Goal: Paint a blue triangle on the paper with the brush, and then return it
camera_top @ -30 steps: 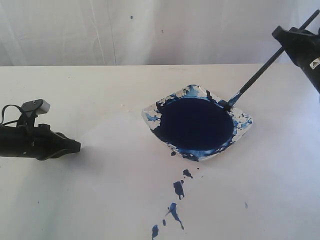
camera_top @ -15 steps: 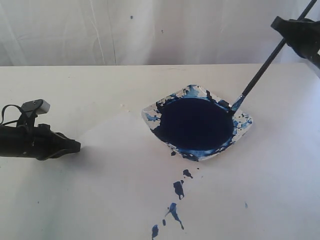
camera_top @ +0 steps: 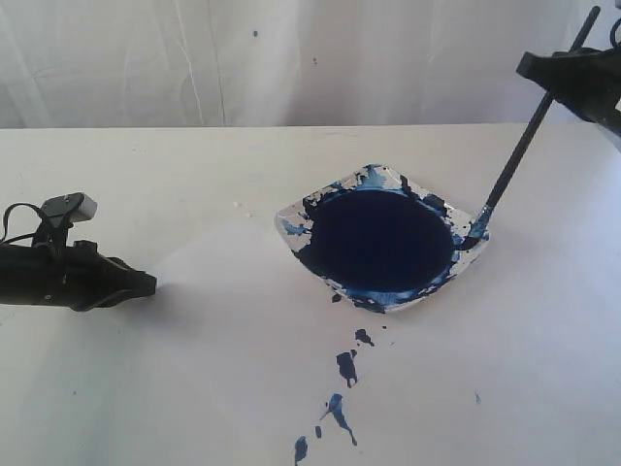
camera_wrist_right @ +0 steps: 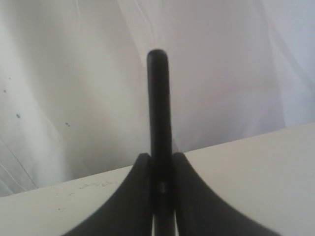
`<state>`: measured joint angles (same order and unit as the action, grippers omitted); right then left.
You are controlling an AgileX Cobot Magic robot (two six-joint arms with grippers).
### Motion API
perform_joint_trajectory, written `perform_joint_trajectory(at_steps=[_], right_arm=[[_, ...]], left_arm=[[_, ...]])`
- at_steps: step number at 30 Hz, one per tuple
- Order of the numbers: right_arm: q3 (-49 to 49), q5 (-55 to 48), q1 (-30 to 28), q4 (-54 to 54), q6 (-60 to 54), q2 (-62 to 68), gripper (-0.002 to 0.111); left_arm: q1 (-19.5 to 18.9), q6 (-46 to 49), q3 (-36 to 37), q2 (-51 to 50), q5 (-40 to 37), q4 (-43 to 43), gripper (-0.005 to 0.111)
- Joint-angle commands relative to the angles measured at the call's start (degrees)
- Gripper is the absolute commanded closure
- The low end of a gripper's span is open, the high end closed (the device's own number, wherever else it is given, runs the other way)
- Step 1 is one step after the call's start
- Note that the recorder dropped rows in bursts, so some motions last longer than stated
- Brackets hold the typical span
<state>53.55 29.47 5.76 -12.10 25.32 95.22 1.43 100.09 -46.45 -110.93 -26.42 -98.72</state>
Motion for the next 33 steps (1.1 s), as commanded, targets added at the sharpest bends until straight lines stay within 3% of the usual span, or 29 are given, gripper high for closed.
perform_joint_trajectory(at_steps=[1, 11, 19, 23, 33], right_arm=[[0.4, -0.8, -0.1, -0.4, -5.1, -0.1, 0.103], [0.4, -0.1, -0.1, -0.2, -6.9, -0.1, 0.103], [0.4, 6.2, -0.1, -0.1, 1.0, -0.1, 0.103], [0.4, 6.2, -0.1, -0.1, -4.8, -0.1, 0.103], [0.4, 6.0, -0.1, 0.3, -5.0, 1.3, 0.103]], left_arm=[[-0.1, 0.3, 0.5, 0.4, -0.3, -1.2, 0.107], [-0.1, 0.3, 0.5, 0.4, -0.3, -1.2, 0.107], [-0.1, 0.3, 0.5, 0.4, -0.3, -1.2, 0.107], [-0.1, 0.3, 0.5, 0.4, -0.3, -1.2, 0.107], [-0.1, 0.3, 0.5, 0.4, -0.3, -1.2, 0.107]])
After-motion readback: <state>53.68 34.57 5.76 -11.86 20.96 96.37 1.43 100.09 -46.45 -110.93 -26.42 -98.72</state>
